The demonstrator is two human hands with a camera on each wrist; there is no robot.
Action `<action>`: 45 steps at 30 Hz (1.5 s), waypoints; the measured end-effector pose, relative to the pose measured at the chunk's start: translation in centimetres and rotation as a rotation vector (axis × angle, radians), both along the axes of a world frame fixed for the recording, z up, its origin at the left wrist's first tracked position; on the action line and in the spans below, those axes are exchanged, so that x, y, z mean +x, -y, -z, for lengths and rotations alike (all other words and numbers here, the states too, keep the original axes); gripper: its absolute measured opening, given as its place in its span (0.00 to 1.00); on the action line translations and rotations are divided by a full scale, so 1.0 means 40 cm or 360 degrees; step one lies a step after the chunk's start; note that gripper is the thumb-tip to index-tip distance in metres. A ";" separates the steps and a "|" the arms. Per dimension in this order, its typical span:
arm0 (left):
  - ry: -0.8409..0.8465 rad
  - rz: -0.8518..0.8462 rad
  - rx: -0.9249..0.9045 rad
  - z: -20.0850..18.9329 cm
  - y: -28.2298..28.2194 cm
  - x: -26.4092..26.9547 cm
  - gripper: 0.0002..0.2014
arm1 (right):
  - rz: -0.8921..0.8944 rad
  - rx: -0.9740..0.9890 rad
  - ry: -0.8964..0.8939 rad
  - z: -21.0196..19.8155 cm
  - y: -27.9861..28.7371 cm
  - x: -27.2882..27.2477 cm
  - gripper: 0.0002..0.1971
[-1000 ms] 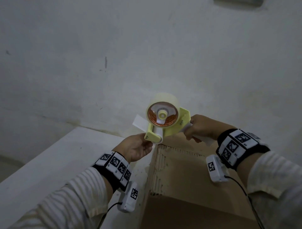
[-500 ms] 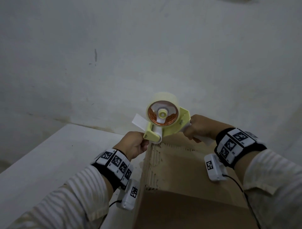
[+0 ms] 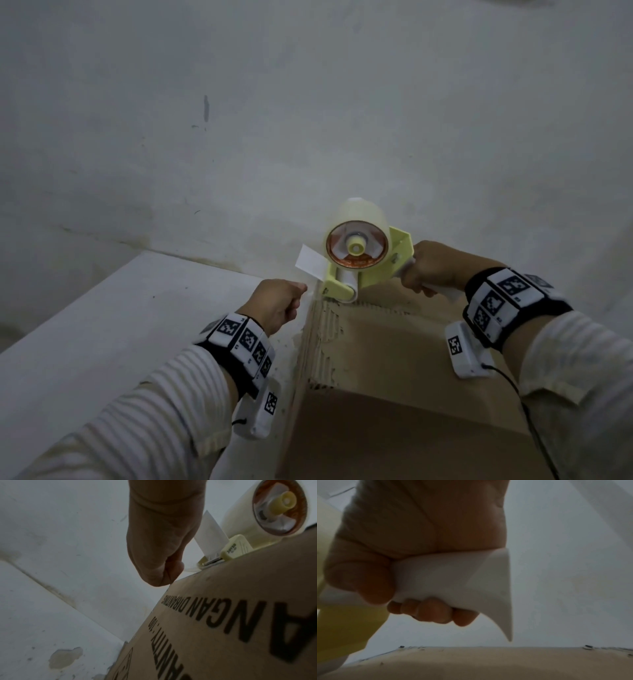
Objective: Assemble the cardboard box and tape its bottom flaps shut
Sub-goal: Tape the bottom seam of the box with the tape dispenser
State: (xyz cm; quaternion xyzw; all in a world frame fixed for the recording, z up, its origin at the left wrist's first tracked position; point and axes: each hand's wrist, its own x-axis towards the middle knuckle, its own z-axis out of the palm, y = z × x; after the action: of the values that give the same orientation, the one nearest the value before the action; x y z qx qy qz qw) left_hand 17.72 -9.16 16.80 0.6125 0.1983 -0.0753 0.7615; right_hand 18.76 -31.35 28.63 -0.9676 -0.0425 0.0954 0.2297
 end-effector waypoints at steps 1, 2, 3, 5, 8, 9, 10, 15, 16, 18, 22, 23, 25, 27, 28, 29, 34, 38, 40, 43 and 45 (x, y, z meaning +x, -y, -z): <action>-0.0006 0.0004 -0.0011 0.006 0.005 -0.001 0.07 | -0.0001 -0.0012 -0.0008 0.002 -0.001 -0.001 0.16; -0.0015 0.0014 -0.0020 0.012 0.010 -0.004 0.07 | -0.0003 -0.0022 -0.0019 0.004 -0.002 -0.002 0.15; -0.0012 0.0029 -0.0031 0.019 0.015 -0.007 0.07 | -0.0005 -0.0034 -0.0031 0.007 -0.004 -0.002 0.15; 0.0018 0.0070 -0.0032 0.027 0.027 -0.015 0.09 | 0.0000 -0.0065 -0.0045 0.014 -0.007 -0.001 0.15; 0.0048 0.0122 0.0011 0.040 0.040 -0.019 0.12 | 0.0028 -0.0108 -0.0055 0.021 -0.012 0.001 0.17; 0.0070 0.0139 0.0022 0.045 0.043 -0.018 0.11 | 0.0032 -0.0124 -0.0056 0.022 -0.015 0.000 0.18; 0.0086 0.0158 0.0044 0.043 0.045 -0.019 0.10 | 0.0035 -0.0135 -0.0057 0.021 -0.018 0.000 0.19; 0.0014 0.0265 0.0333 0.036 0.034 -0.025 0.08 | 0.0058 -0.0191 -0.0054 0.016 -0.029 -0.006 0.17; -0.0028 0.0285 0.0485 0.044 0.026 -0.028 0.11 | 0.0061 -0.0194 -0.0059 0.017 -0.030 -0.006 0.17; -0.0064 0.0337 0.0784 0.056 0.008 -0.033 0.10 | 0.0071 -0.0194 -0.0061 0.018 -0.032 -0.008 0.18; 0.0230 0.0172 0.0513 0.042 0.006 -0.025 0.11 | 0.0101 -0.0218 -0.0052 0.018 -0.035 -0.009 0.16; 0.0303 0.0132 0.0401 0.032 0.012 -0.022 0.10 | 0.0109 -0.0215 -0.0052 0.018 -0.036 -0.009 0.16; 0.0382 0.0168 0.0282 0.009 0.029 -0.022 0.07 | 0.0125 -0.0204 -0.0049 0.019 -0.035 -0.010 0.17; 0.0351 0.0257 0.0306 0.001 0.042 -0.019 0.06 | 0.0138 -0.0204 -0.0048 0.021 -0.036 -0.012 0.17; 0.0307 0.0303 0.0342 0.000 0.043 -0.019 0.07 | 0.0144 -0.0206 -0.0052 0.022 -0.035 -0.014 0.17; 0.0248 0.0356 0.0380 0.002 0.041 -0.020 0.10 | 0.0143 -0.0207 -0.0060 0.023 -0.036 -0.014 0.16; -0.0046 0.0631 0.0537 0.018 0.029 -0.041 0.19 | 0.0125 -0.0211 -0.0055 0.025 -0.037 -0.017 0.15; 0.0018 0.0570 0.0611 -0.010 0.035 -0.044 0.11 | 0.0084 -0.0270 -0.0056 0.020 -0.033 -0.013 0.15; 0.0028 0.0539 0.0682 -0.030 0.049 -0.046 0.05 | 0.0047 -0.0287 -0.0079 0.015 -0.027 -0.010 0.14; 0.0015 0.0524 0.0796 -0.053 0.071 -0.058 0.06 | -0.0061 -0.0297 -0.0119 0.008 -0.017 -0.007 0.10; 0.0028 0.0490 0.0879 -0.069 0.083 -0.069 0.09 | -0.0159 -0.0301 -0.0141 0.003 -0.008 -0.007 0.05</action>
State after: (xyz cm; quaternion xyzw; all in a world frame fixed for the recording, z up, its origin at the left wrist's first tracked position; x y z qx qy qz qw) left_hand 14.94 -12.49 19.55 0.8197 0.1094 -0.1277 0.5476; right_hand 18.48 -31.04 28.51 -0.9765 -0.0713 0.1529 0.1341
